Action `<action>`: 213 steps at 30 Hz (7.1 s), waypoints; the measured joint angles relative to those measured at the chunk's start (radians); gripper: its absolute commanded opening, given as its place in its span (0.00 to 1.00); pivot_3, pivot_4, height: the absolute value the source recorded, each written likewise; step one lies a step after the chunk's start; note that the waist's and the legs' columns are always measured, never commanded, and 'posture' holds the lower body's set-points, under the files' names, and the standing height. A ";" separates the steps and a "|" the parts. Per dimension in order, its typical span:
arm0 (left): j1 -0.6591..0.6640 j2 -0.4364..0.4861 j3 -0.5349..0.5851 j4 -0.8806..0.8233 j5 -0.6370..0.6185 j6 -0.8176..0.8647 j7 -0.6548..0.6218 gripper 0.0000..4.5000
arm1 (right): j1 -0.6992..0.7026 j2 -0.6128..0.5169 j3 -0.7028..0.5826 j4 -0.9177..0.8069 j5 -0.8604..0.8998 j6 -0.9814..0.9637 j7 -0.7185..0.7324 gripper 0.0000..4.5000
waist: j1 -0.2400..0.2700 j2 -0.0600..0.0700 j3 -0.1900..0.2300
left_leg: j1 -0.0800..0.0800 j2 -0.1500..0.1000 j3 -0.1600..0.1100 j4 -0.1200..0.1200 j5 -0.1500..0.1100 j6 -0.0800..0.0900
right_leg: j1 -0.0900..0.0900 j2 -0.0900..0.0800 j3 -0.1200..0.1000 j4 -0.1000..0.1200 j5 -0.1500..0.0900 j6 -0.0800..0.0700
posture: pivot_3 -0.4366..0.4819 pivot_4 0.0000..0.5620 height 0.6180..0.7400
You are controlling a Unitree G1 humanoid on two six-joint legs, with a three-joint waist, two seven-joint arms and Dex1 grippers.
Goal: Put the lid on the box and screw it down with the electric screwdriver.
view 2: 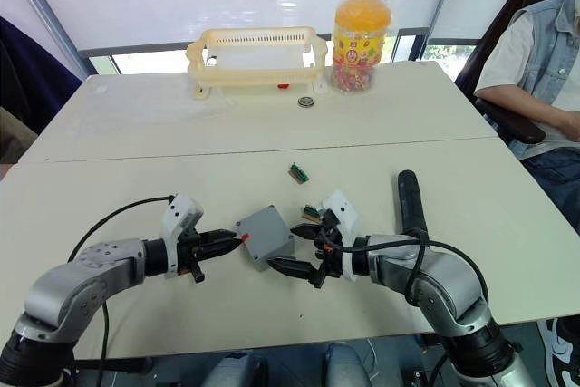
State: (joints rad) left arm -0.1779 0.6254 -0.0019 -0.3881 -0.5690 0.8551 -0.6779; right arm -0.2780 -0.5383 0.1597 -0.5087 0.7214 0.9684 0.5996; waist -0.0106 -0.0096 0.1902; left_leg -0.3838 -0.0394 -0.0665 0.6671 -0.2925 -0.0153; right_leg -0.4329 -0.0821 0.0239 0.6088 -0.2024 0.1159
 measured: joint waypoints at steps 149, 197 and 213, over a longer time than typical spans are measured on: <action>-0.132 0.239 0.017 -0.061 -0.054 -0.033 -0.216 0.24 | -0.149 0.107 0.055 0.217 -0.348 -0.252 0.088 0.73 | -0.005 -0.001 0.001 | 0.008 0.001 0.001 -0.002 0.000 0.000 | 0.003 0.001 0.001 0.004 -0.002 -0.003 | 0.48 0.27 1.00; -0.285 0.028 -0.229 -0.145 0.035 -0.143 -0.242 0.24 | -0.485 -0.513 0.029 0.743 0.332 0.640 -0.367 0.81 | -0.007 -0.007 -0.001 | 0.009 0.001 0.005 -0.001 -0.001 0.001 | 0.006 0.002 0.002 0.001 -0.003 -0.003 | 0.48 0.27 1.00; -0.254 0.107 -0.129 -0.012 0.031 -0.155 -0.287 0.24 | -0.359 -0.378 -0.207 0.598 0.222 0.568 -0.437 0.40 | -0.009 -0.009 -0.001 | 0.009 0.001 0.005 -0.001 -0.001 0.001 | 0.005 0.002 0.002 0.001 -0.002 -0.003 | 0.48 0.27 1.00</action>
State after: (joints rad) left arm -0.4318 0.7321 -0.1307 -0.4000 -0.5379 0.7001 -0.9652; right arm -0.6372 -0.9168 -0.0476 0.0896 0.9431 1.5359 0.1621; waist -0.0201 -0.0182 0.1889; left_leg -0.3751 -0.0383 -0.0612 0.6664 -0.2932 -0.0138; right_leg -0.4276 -0.0797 0.0264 0.6102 -0.2048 0.1134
